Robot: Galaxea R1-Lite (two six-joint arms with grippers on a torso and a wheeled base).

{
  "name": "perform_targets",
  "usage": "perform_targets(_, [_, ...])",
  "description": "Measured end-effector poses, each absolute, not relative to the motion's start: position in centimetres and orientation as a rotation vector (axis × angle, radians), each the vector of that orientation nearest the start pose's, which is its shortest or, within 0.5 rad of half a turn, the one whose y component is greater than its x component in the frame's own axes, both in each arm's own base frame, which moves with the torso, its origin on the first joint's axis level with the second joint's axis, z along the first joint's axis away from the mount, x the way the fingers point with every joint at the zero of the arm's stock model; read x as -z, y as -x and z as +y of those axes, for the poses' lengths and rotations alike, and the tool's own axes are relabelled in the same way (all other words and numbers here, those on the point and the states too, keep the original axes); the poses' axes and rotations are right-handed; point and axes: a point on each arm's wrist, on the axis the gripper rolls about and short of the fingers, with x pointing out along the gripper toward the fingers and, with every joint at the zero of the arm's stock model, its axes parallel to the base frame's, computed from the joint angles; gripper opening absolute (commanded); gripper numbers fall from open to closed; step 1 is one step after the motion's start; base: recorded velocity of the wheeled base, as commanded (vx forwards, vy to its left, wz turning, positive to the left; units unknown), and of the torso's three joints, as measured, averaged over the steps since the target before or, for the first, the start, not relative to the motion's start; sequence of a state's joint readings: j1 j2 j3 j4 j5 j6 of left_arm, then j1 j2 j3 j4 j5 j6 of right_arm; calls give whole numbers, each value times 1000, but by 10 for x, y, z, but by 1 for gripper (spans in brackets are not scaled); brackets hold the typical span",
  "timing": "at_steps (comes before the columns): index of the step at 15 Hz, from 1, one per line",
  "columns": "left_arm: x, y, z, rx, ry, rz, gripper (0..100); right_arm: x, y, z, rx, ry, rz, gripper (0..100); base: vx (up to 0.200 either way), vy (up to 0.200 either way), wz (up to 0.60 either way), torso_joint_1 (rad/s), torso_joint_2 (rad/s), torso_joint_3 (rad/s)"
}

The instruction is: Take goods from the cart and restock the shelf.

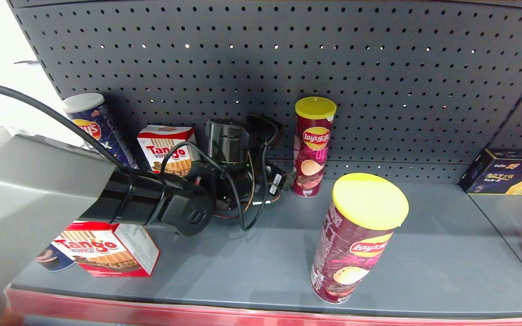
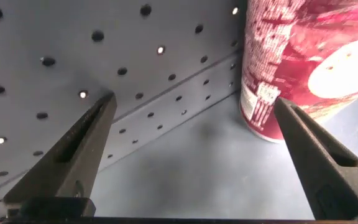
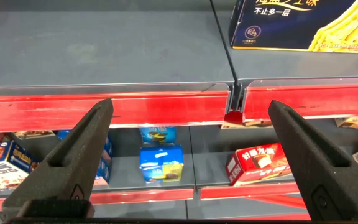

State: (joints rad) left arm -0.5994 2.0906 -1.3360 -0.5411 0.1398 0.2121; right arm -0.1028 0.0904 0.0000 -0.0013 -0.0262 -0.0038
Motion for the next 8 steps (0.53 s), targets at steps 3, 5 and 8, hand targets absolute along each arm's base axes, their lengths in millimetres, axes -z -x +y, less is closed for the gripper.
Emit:
perform_targets(3, [-190,-342,-231,478,-269,106,100,-77,16,1,129,1,89,100,0,0,0,0,0,0])
perform_targets(5, [-208,-328,-222,476,-257,74,100,-77,16,1,128,1,89,100,0,0,0,0,0,0])
perform_targets(8, [-237,-292,-207,492,-239,23,100,-77,16,1,129,0,89,100,0,0,0,0,0,0])
